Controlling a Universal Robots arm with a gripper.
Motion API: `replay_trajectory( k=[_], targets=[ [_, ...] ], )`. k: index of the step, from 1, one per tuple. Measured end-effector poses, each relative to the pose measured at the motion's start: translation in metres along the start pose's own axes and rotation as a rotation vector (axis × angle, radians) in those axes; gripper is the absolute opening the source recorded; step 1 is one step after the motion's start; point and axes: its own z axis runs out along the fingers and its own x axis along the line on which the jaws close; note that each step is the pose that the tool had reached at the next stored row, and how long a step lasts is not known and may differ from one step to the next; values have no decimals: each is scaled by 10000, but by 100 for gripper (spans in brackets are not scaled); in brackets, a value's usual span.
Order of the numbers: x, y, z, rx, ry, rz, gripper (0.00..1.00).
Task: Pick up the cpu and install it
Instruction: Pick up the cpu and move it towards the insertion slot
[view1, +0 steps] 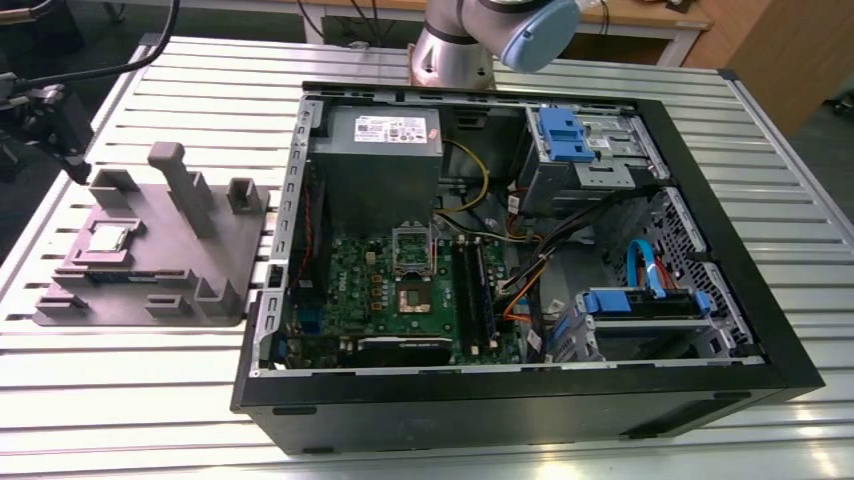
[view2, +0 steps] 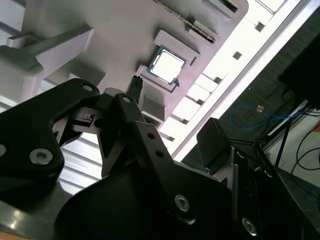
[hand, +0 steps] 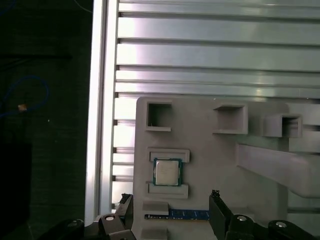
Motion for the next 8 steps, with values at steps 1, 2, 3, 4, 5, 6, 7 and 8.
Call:
replay_trajectory(
  k=[1,2,3,4,5,6,7,8],
  targets=[
    [-5,-1,17,0,0,-1,71],
    [-9,-2,33,0,0,0,71],
    [-12,-2,47,0,0,0,71],
    [-14,-3,60,0,-1,0,71],
    [-14,-3,67,0,0,1,71],
    [-14,-4,71,0,1,0,71],
    [-14,-4,74,1,2,0,71],
    [-14,-5,76,1,2,0,71]
  ],
)
